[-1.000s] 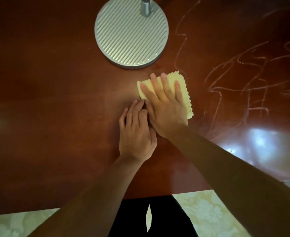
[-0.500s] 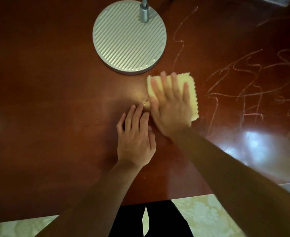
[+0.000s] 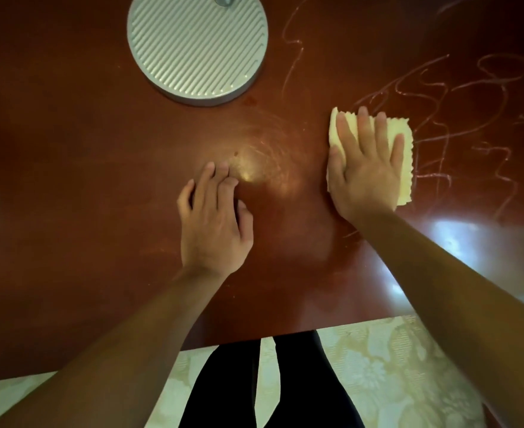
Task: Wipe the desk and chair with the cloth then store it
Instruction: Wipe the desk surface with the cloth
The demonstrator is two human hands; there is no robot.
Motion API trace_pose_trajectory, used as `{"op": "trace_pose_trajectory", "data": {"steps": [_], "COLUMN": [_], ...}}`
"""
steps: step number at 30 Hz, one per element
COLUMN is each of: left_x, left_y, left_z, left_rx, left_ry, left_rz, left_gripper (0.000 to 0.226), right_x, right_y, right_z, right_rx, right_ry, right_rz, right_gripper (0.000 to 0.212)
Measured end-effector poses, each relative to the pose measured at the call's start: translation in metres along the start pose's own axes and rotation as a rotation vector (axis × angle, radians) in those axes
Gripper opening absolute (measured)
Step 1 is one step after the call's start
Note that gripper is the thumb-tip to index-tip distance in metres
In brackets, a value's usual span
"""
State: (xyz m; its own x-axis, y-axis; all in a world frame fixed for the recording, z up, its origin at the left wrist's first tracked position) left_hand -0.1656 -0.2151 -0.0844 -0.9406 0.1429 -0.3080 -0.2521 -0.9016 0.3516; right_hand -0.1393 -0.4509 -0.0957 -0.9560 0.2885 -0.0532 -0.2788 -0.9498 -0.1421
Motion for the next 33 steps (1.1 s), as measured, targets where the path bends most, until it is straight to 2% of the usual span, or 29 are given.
{"op": "trace_pose_trajectory", "data": {"steps": [3,7,15,18,23,27,29,33], "left_x": [0.003,0.005,0.005,0.005,0.002,0.011,0.013,0.013], "left_y": [0.001,0.002,0.01,0.014,0.042,0.08,0.088,0.088], "left_z": [0.002,0.002,0.006,0.006,-0.003,-0.017,-0.022,-0.025], "left_rx": [-0.011,-0.047,-0.109,-0.094,0.004,0.128,0.099,-0.015], "left_ry": [0.025,0.011,0.065,0.049,-0.031,-0.038,-0.016,0.037], "left_rz": [-0.009,-0.013,-0.061,-0.076,-0.136,-0.162,-0.174,-0.201], "left_gripper": [0.03,0.033,0.032,0.034,0.051,0.051,0.046,0.041], "right_x": [0.018,0.065,0.076,0.077,0.074,0.084,0.099,0.131], "right_y": [-0.026,-0.074,-0.054,-0.031,0.024,0.027,0.016,0.005], "right_z": [-0.005,-0.011,-0.01,-0.008,0.001,0.003,0.004,0.001], "right_rx": [-0.002,-0.033,-0.037,-0.016,-0.035,-0.037,-0.051,-0.086], "right_ry": [0.004,-0.029,-0.056,-0.046,0.009,0.044,0.053,-0.005], "right_rz": [-0.034,0.146,0.339,0.301,0.094,-0.007,0.028,0.221], "right_gripper": [0.059,0.058,0.057,0.057,0.058,0.058,0.057,0.056]}}
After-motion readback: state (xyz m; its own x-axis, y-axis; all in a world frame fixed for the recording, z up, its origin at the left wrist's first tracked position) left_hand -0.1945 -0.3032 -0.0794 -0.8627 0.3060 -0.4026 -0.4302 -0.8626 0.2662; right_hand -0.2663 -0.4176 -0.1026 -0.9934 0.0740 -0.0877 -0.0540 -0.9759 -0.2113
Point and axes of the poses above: each hand's wrist, its own x-axis away from the middle knuckle, its own z-axis out of the back of the hand, y = z × x, the point moved 6 cm from there along -x, towards the middle knuckle, and after that the axes turned 12 degrees about y, right-handed, at the moved point
